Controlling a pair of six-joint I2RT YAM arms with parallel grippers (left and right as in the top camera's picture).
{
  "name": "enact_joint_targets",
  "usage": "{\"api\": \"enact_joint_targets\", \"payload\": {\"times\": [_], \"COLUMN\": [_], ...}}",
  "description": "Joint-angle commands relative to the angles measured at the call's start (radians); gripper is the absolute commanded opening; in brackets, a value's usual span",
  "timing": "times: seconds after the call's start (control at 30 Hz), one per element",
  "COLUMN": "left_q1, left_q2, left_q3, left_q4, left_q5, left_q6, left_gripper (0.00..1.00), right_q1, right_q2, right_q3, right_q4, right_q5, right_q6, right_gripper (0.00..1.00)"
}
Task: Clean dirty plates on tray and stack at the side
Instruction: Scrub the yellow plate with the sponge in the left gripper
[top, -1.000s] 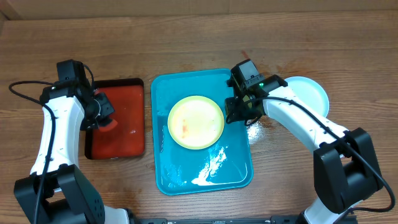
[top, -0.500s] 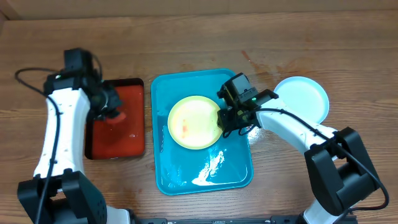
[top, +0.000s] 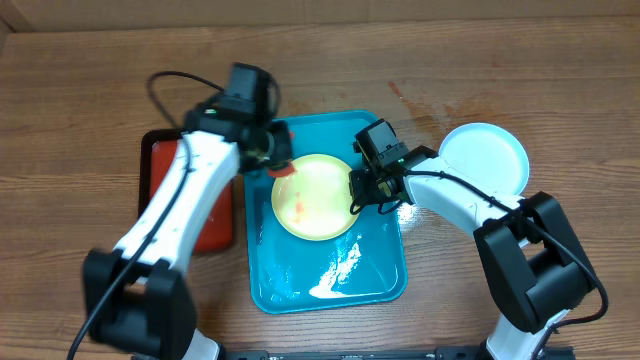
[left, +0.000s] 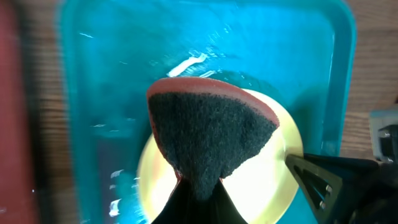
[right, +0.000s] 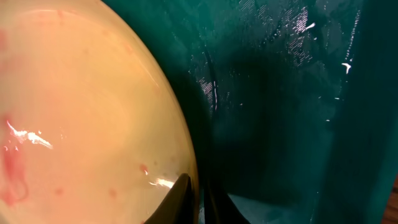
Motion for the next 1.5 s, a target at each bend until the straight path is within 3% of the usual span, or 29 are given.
{"api": "enact_joint_targets", "payload": {"times": [0.0, 0.27, 0.43, 0.77, 0.87, 1.07, 1.3, 1.47], "left_q1": [-0.069, -0.154, -0.146, -0.082, -0.082, -0.088, -0.113, -0.171], "left_q2": [0.118, 0.332, 0.397, 0.388, 0.388, 0.389, 0.395, 0.428], "left_q3": [0.018, 0.018, 0.018, 0.061, 0.061, 0.06, 0.023, 0.018], "left_q4": [0.039, 0.152, 0.132, -0.128, -0.172, -0.143, 0.175, 0.257], "left_q5": [0.036, 0.194, 0.156, -0.353, -0.385, -0.126, 0.181, 0.334], "left_q6": [-0.082, -0.188, -0.265, -0.244, -0.202, -0.12, -0.121, -0.12], "left_gripper": [0.04, 0.04, 0.04, 0.04, 0.04, 0.04, 0.04, 0.04], "right_q1": [-0.01, -0.043, -0.056, -0.055, -0.055, -0.055, -0.055, -0.055], "right_q2": [0.035, 0.039, 0.039, 0.039, 0.039, 0.039, 0.039, 0.039], "right_q3": [-0.004, -0.002, -0.002, -0.002, -0.002, -0.002, -0.002, -0.002], "right_q4": [0.001, 0.002, -0.005, -0.011, -0.011, -0.014, -0.014, -0.016], "right_q5": [0.044, 0.106, 0.107, 0.115, 0.116, 0.122, 0.122, 0.122], "right_q6": [0.013, 0.079, 0.088, 0.089, 0.089, 0.089, 0.089, 0.089], "right_gripper": [0.04, 0.04, 0.04, 0.04, 0.04, 0.04, 0.04, 0.04]}}
